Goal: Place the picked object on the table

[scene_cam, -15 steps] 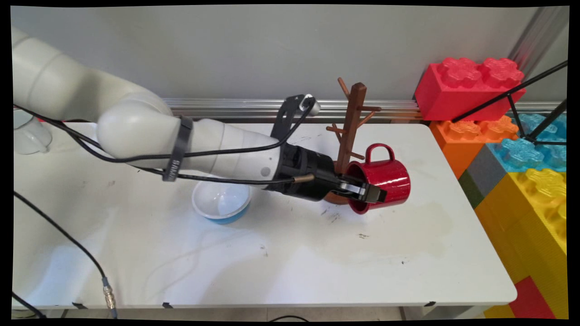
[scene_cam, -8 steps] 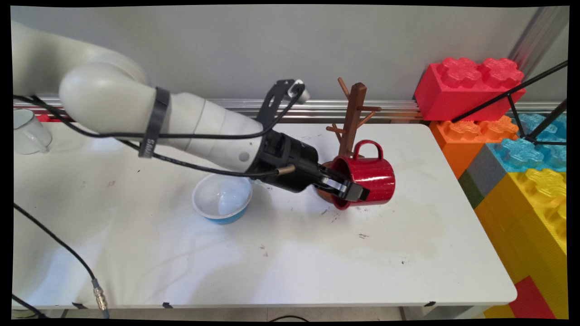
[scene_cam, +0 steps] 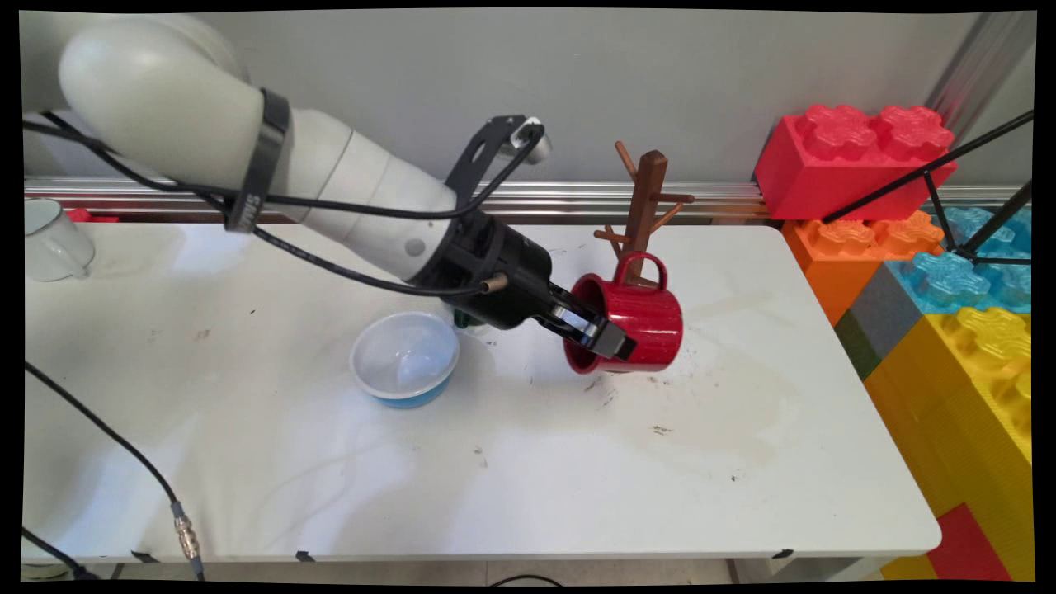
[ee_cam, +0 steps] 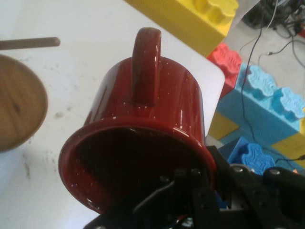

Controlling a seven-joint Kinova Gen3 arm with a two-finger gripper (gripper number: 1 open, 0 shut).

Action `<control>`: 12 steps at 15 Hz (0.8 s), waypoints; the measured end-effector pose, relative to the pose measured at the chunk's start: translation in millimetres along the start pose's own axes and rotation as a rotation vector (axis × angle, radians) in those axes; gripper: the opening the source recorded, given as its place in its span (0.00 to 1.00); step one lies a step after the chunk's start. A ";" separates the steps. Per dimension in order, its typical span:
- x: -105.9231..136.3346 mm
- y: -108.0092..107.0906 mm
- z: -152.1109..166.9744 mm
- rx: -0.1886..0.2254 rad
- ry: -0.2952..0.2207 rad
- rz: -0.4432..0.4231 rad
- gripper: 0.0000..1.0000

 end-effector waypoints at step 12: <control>31.2 3.6 -25.3 0.099 -0.234 0.001 0.00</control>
